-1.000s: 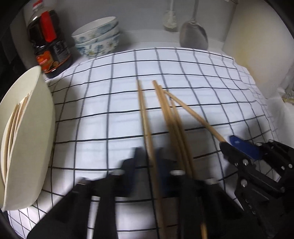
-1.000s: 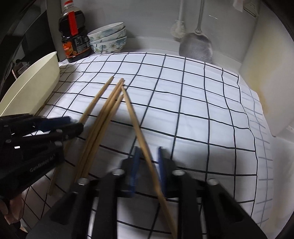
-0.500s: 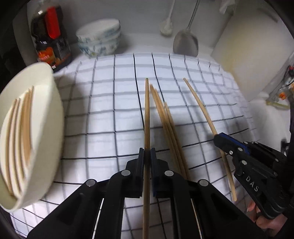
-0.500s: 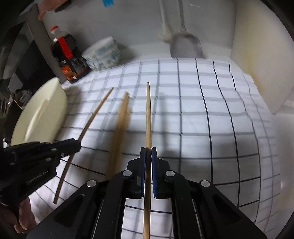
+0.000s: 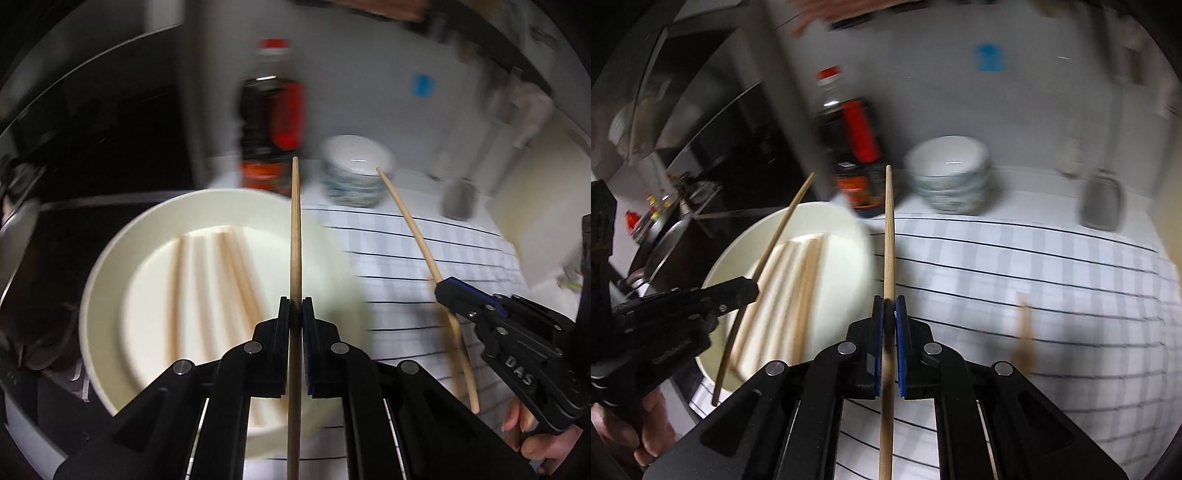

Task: Organize utensils
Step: 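Carry both held chopsticks over the white dish, then open the left gripper over the dish while the right releases its chopstick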

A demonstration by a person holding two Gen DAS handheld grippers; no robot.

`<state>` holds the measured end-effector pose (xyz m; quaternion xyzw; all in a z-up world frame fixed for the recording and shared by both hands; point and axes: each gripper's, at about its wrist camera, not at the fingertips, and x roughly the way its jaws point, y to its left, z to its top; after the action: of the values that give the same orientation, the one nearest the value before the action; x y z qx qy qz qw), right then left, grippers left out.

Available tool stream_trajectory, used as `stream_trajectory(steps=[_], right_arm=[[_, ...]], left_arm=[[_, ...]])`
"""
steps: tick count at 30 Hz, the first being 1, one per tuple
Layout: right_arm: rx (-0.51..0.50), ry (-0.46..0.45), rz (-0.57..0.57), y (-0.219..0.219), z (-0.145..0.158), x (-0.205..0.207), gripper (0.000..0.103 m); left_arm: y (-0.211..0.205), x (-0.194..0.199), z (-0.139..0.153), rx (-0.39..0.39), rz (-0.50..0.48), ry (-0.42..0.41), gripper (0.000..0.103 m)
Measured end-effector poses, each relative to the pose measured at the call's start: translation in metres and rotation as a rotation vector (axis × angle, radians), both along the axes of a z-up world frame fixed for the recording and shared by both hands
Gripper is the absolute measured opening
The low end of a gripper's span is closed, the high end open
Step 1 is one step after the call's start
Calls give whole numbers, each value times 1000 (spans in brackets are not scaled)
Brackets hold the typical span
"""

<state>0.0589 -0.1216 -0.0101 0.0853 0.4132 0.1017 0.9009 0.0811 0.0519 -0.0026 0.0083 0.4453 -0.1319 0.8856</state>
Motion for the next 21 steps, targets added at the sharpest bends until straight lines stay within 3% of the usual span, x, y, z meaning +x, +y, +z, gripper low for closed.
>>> stream_trajectory(steps=[8, 13, 14, 16, 18, 21], right_arm=[[18, 100, 91, 74, -25, 46, 6], [-5, 139, 99, 97, -36, 58, 6], [-8, 142, 100, 97, -36, 59, 6], [-13, 145, 98, 96, -35, 59, 11], [-34, 131, 81, 93, -32, 56, 20], [-47, 115, 62, 88, -27, 50, 20]], left_arm=[[59, 29, -31, 15, 87, 50, 7], [62, 41, -47, 40, 97, 93, 8], [63, 43, -49, 43, 101, 101, 15], [66, 41, -50, 39, 114, 103, 37], [73, 37, -46, 41, 141, 80, 75], [83, 32, -39, 46, 169, 58, 81]])
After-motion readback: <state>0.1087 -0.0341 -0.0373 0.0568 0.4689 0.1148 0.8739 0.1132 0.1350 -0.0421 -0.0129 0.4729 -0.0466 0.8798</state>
